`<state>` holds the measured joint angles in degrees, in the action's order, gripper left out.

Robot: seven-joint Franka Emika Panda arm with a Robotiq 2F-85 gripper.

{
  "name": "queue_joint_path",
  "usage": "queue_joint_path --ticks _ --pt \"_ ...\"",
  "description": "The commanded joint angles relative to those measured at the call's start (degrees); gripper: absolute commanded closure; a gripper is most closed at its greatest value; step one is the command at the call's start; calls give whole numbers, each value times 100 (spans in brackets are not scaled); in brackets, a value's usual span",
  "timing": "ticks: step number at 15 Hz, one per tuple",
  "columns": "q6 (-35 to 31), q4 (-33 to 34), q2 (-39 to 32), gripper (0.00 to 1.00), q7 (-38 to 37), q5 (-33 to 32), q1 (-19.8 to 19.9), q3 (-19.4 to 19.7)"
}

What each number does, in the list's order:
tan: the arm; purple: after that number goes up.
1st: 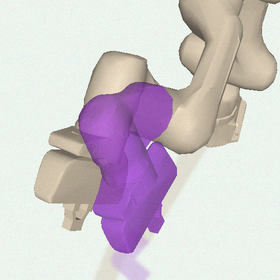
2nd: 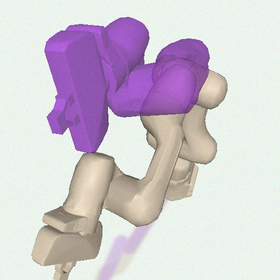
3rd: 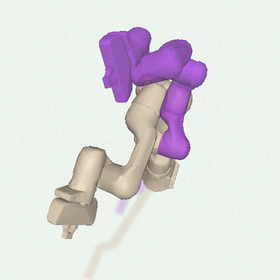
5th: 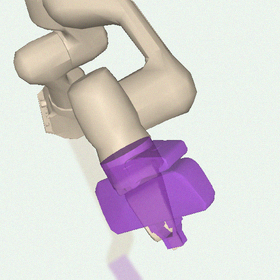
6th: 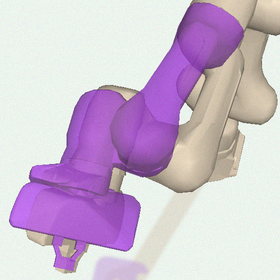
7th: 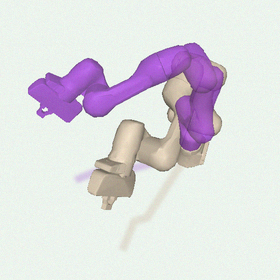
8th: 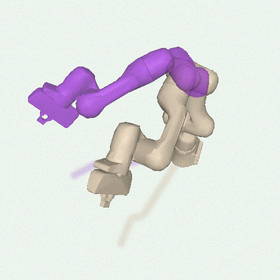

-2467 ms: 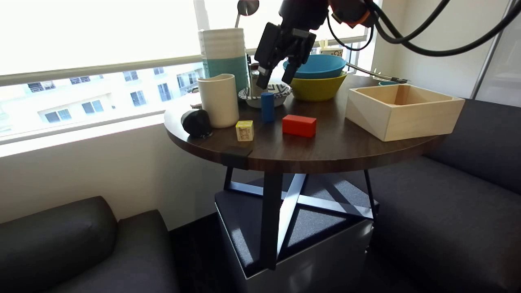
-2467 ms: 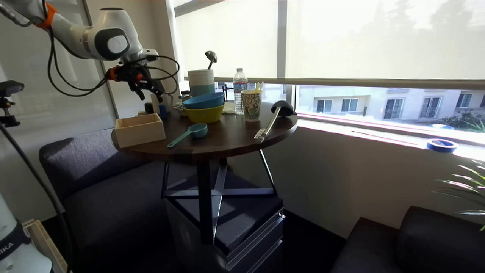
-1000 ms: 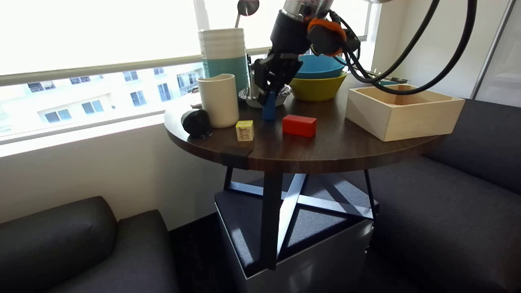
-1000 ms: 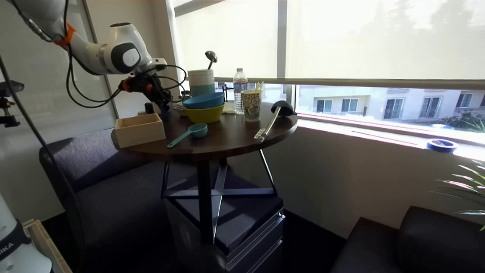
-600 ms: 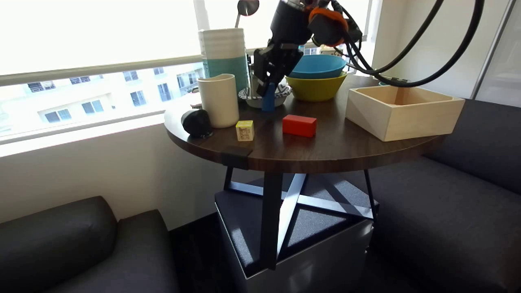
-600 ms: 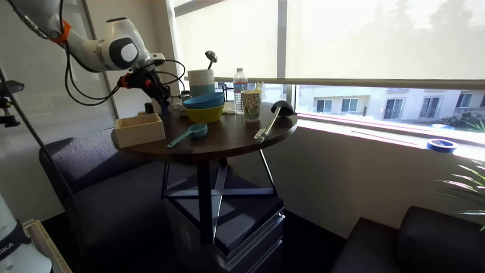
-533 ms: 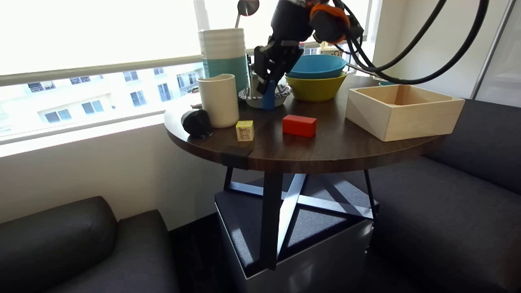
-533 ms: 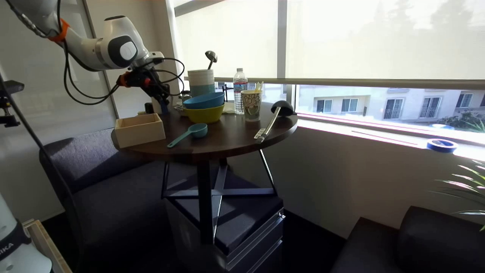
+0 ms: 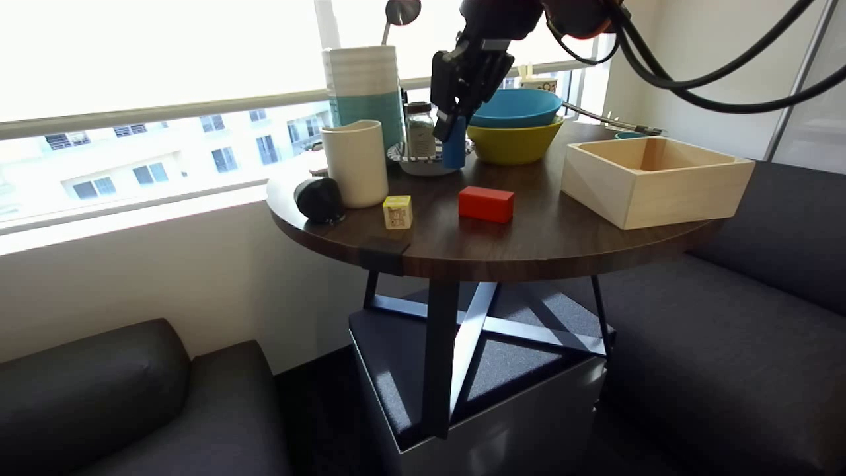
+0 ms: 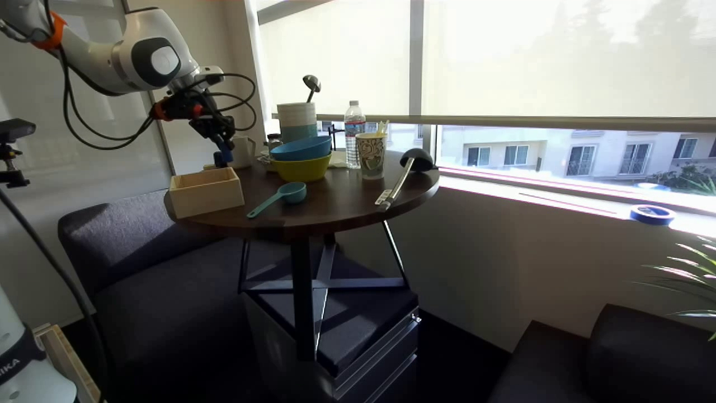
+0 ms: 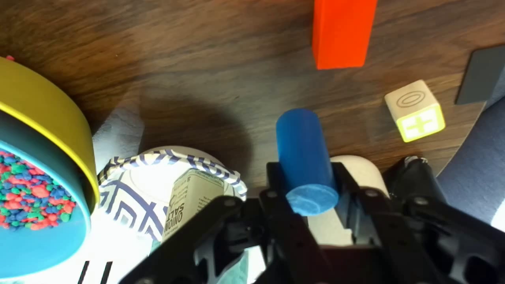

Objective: Rearrange the blocks

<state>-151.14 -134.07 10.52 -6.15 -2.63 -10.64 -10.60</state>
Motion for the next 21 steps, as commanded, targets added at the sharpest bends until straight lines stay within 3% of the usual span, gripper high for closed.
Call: queue_joint_path --ticks 1,21 --pt "271 -322 437 92 202 220 -105 -28" --pt "463 -801 799 92 511 561 -305 9"
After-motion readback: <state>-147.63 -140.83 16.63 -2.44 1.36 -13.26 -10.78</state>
